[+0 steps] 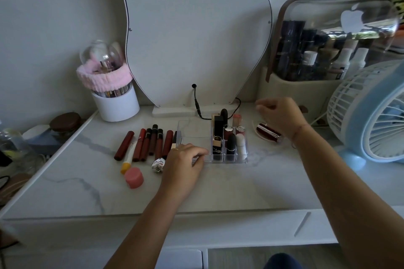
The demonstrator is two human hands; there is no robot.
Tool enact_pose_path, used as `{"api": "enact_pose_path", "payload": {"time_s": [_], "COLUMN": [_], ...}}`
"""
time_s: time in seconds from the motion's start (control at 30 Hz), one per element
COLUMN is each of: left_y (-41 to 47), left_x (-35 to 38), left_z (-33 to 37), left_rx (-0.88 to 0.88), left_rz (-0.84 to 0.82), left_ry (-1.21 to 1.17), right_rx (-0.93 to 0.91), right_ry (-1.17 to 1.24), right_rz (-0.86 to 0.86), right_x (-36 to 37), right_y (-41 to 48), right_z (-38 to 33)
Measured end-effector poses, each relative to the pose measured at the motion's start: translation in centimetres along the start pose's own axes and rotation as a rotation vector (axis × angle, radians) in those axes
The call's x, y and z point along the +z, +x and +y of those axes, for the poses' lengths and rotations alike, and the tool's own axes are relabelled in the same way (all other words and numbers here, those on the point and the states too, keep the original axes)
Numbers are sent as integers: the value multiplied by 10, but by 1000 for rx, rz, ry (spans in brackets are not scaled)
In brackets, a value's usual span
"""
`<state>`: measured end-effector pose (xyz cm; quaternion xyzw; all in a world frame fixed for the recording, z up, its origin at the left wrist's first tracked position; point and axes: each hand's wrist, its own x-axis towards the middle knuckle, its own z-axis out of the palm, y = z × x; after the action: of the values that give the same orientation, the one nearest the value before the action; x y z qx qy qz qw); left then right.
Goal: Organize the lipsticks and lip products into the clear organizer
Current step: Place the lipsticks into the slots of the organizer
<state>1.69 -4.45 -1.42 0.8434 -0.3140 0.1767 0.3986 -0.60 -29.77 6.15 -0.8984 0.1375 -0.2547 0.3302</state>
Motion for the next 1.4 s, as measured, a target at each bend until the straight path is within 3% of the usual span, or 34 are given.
{"api": "enact_pose_path", "payload": {"time_s": [0.2,0.43,0.77,0.87,1.07,1.4], "left_y": [0,0,0,0,1,1], "left_x": [0,0,0,1,1,0], "left_z": [-1,-2,-3,-3,-2,-2], "left_rx": [7,-10,0,2,10,21], "left_rz": [-8,-15,-18,-15,-6,0], "left_ry": [4,11,14,18,15,17], "right_rx": [194,214,127,76,86,-66], "right_ry": [-128,-217,225,136,96,-97], "right_rz": [-123,-45,334,420,164,-31], "right_x": [6,20,-13,-22,-8,9], "right_y": [-22,-30,-28,-24,-30,-42], "right_z": [41,57,38,32,30,21]}}
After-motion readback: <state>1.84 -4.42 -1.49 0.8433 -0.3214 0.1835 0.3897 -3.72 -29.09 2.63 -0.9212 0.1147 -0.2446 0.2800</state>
